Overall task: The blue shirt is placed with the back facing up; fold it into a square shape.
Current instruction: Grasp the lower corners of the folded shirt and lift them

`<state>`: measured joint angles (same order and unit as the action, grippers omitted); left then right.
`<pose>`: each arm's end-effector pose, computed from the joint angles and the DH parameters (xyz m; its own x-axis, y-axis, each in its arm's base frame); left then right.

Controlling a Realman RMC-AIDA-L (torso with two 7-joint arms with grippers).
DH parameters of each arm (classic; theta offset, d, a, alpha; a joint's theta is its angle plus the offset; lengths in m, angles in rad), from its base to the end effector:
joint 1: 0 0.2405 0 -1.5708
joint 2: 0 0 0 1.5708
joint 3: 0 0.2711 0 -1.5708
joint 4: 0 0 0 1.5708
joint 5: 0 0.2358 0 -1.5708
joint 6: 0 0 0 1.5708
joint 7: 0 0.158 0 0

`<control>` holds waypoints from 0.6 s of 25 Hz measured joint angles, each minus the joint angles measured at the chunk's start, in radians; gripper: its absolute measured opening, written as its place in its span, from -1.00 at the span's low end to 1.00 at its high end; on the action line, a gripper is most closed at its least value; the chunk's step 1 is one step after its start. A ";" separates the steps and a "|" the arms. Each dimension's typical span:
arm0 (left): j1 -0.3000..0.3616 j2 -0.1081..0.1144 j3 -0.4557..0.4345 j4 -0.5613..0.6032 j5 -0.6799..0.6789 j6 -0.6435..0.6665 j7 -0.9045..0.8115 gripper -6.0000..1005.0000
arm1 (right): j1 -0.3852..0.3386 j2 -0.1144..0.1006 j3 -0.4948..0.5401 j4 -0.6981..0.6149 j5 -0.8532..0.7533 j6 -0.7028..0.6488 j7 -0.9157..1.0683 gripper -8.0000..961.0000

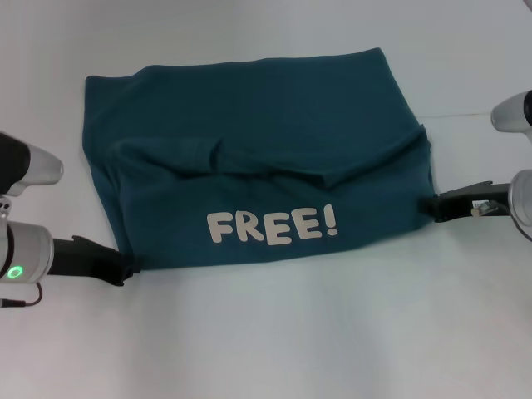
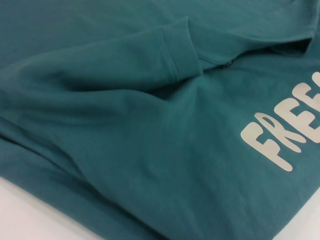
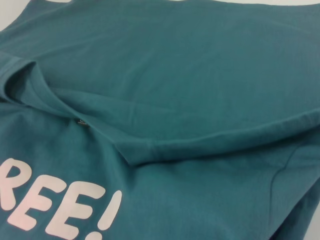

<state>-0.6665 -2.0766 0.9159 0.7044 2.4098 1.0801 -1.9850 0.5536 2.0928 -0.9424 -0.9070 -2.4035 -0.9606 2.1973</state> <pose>-0.3004 0.4315 -0.0376 0.7330 0.6638 0.1487 0.6533 -0.6261 -0.4257 0.3121 0.4414 0.0073 0.6387 -0.6881 -0.3444 -0.7314 -0.4038 -0.5496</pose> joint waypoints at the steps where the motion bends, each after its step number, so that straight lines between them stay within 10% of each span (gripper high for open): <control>1: 0.004 0.000 0.000 0.005 0.000 0.010 0.001 -0.87 | -0.009 0.001 -0.004 -0.013 0.002 -0.006 -0.004 -0.91; 15: 0.081 -0.008 0.000 0.147 0.001 0.165 0.008 -0.89 | -0.193 0.006 -0.137 -0.247 0.076 -0.051 -0.005 -0.91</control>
<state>-0.5854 -2.0843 0.9156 0.8516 2.4109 1.2452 -1.9772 0.3603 2.0986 -1.0793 -1.1541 -2.3271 -1.0119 2.1924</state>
